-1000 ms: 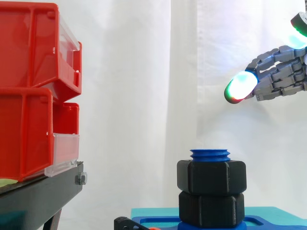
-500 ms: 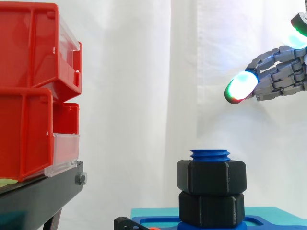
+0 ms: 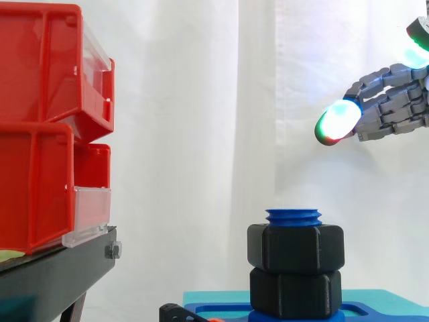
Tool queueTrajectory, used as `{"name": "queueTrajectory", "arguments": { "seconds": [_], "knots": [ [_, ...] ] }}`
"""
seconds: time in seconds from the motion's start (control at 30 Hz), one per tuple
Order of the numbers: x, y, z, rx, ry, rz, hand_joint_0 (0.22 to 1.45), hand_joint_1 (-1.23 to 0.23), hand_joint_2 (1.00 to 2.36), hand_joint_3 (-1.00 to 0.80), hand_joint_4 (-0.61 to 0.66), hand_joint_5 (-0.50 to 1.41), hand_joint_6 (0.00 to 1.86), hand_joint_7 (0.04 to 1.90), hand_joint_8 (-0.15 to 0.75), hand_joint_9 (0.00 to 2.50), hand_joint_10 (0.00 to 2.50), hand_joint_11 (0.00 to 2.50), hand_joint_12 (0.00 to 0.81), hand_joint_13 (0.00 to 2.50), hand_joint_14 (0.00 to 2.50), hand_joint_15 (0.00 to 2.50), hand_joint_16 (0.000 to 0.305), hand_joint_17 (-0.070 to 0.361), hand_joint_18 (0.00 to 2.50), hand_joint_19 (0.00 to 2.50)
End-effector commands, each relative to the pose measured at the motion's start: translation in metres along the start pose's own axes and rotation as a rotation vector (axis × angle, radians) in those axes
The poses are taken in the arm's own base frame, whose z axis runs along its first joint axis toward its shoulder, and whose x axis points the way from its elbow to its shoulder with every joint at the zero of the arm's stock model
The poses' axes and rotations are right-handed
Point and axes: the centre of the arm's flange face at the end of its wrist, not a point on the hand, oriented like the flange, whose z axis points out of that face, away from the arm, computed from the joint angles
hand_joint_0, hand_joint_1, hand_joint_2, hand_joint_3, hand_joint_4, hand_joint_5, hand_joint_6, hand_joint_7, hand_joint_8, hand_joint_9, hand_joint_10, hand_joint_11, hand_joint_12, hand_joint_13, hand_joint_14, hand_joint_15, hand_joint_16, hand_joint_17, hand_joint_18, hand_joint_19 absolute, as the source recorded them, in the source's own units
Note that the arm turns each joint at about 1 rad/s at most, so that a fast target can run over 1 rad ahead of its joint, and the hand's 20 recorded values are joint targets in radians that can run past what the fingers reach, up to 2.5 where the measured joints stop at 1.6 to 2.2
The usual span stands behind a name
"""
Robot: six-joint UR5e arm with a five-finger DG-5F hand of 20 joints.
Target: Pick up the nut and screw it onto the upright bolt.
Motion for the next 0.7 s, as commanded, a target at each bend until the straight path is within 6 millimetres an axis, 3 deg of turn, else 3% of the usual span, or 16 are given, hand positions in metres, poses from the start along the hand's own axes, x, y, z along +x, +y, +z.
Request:
{"name": "queueTrajectory", "arguments": {
  "seconds": [0.0,0.67],
  "knots": [
    [0.0003,0.0002,0.0001,0.0,0.001,0.0,0.5,-0.39,1.0,-0.5,0.32,-0.26,0.5,0.69,0.286,0.0,0.0,0.0,0.4,0.0,0.0,0.0,0.058,0.13,0.0,0.0],
    [0.0009,0.0009,0.0002,-0.001,0.002,0.0,0.5,-0.41,1.0,-0.5,0.32,-0.26,0.5,0.68,0.278,0.0,0.0,0.0,0.394,0.0,0.0,0.0,0.057,0.129,0.0,0.0]
  ]
}}
